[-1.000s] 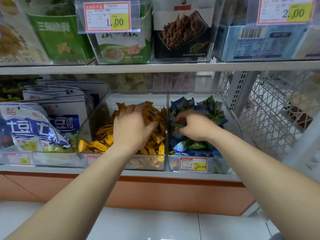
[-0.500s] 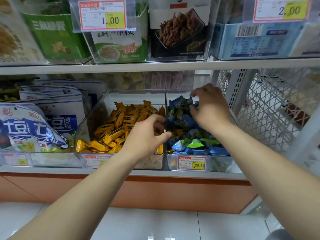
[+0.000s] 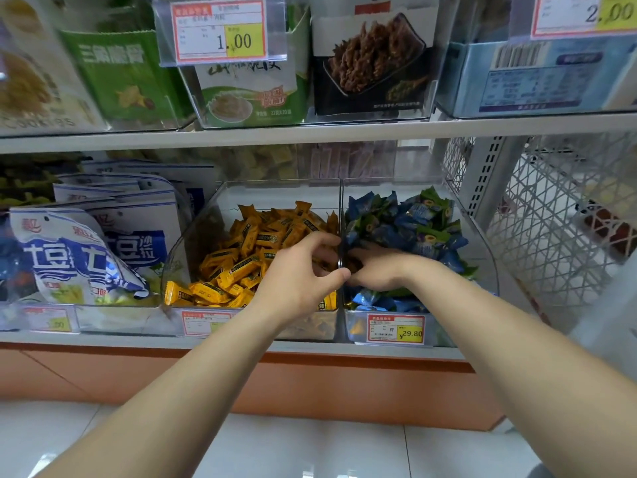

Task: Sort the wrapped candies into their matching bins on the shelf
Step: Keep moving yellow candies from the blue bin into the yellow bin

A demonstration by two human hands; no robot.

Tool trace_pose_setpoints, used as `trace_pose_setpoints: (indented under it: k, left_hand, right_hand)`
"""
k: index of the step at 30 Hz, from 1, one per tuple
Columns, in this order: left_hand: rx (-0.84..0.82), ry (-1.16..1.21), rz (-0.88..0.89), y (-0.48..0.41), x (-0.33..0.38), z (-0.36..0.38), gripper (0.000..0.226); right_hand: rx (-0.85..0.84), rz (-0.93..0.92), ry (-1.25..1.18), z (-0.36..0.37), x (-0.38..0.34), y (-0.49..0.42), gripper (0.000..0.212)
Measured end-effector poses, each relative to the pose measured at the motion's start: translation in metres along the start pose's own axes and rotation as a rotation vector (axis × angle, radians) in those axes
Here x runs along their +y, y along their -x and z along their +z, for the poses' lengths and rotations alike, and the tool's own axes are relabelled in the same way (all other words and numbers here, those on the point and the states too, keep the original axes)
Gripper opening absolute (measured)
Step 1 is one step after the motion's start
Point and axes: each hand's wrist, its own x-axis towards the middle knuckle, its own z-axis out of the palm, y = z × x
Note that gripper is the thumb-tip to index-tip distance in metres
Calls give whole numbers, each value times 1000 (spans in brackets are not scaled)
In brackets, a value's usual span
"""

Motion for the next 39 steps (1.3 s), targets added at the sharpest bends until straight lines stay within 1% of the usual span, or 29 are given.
trace_pose_setpoints:
  k: [1,3,4,7,8,14,19,21,24,29,30,33,37,39]
  left_hand:
    - [-2,0,1,0,0,0,49]
    - [-4,-5,1,1,1,0,50]
    - [-4,-6,0,1,1,0,50]
    - [-3,3,-1,3,0,0,50]
    - [-4,3,-1,3,0,0,50]
    - [-12,3,-13,5,2,-1,49]
    - [-12,-5,-20,5,3,-1,49]
    - [-16,1,-26,4,2,-2,49]
    - [-21,5,-30,4,3,-2,49]
    - [-13,-2,-33,6,7,-2,48]
    - [-14,-6,-36,6,7,-2,48]
    - [-16,-6,-42,6,9,-3,47]
    - [-20,-7,-41,6,10,-3,47]
    - [-22,0,-45,6,10,-4,46]
  right_hand:
    - [-39,0,-47,0,1,-1,43]
    - [-87,-10,-124,-3,4,-1,44]
    - [-72,-22,-133,-4,5,-1,42]
    - [80,-70,-114,-3,11,2,27]
    - [108,-86,-113,-2,13,3,25]
    - [47,-112,8,-3,14,3,25]
    - [217,-163,-155,-7,18,11,17]
    - [186,-179,-151,-11,20,15,19]
    - [75,-141,-83,-12,22,17,19]
    - [83,-115,-118,-9,18,18,32]
    - [71,-100,-116,-9,17,17,31]
    - [14,-75,-94,-7,13,13,20]
    - [88,-133,-76,-8,14,16,11]
    - [163,-162,-147,-8,17,19,9]
